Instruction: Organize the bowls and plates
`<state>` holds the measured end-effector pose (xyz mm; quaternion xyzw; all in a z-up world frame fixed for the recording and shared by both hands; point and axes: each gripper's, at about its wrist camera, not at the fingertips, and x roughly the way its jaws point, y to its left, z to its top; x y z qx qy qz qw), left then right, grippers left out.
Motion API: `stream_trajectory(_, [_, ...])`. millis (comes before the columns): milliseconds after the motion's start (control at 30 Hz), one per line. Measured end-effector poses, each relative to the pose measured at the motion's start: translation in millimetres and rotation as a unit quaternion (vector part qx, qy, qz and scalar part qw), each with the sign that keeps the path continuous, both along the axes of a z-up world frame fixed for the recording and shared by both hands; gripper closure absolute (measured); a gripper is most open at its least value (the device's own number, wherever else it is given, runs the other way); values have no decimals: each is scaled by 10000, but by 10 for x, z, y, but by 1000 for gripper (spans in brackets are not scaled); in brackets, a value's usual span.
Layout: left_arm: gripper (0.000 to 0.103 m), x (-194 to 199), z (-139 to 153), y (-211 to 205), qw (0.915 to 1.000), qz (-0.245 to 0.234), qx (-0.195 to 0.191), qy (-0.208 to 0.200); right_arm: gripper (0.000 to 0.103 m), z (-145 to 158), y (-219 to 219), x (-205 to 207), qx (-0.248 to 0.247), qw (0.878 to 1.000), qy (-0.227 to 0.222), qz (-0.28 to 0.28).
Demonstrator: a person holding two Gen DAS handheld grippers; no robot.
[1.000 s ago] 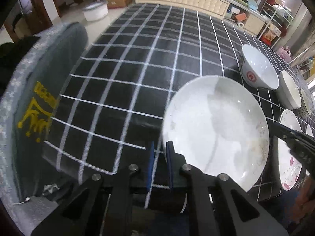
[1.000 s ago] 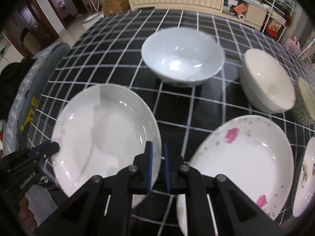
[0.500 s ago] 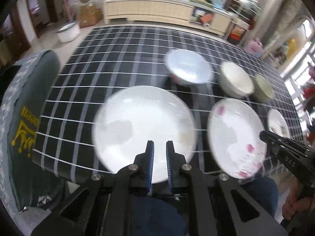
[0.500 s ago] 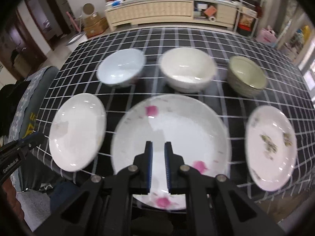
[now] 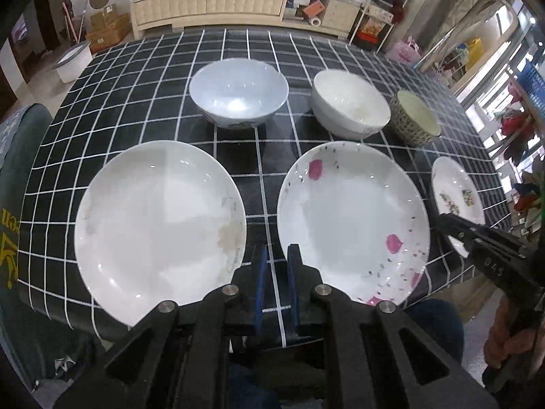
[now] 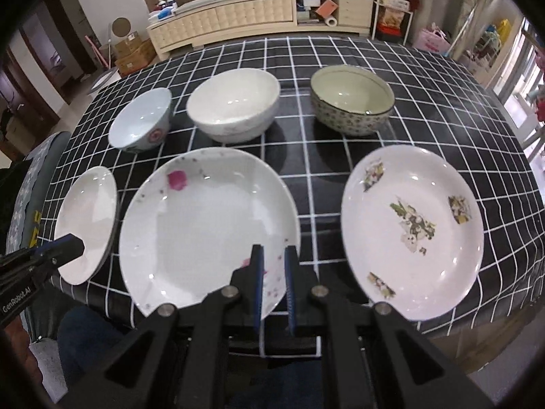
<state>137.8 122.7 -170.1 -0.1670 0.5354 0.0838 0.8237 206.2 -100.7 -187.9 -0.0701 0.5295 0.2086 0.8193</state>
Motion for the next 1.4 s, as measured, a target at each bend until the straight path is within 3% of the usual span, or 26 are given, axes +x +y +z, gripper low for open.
stream_trajectory(200, [90,158,-272,51,9994,28,-243,245,87,-187,-11,105,-58,9997,221,57])
stream_trajectory(567, [90,361,-491,-71,9985,-187,-143,501,82,-380,-76,294,32,9987,503,-29])
stream_trajectory(933, [91,436,-553,-75,9984,-214,-115,507,83,-469,43,320,-77,9986,503,116])
stream_trajectory(1400, [91,431,-455,-116,9984,-315,136,442,82,-479,14,291,52,9975,686,-162])
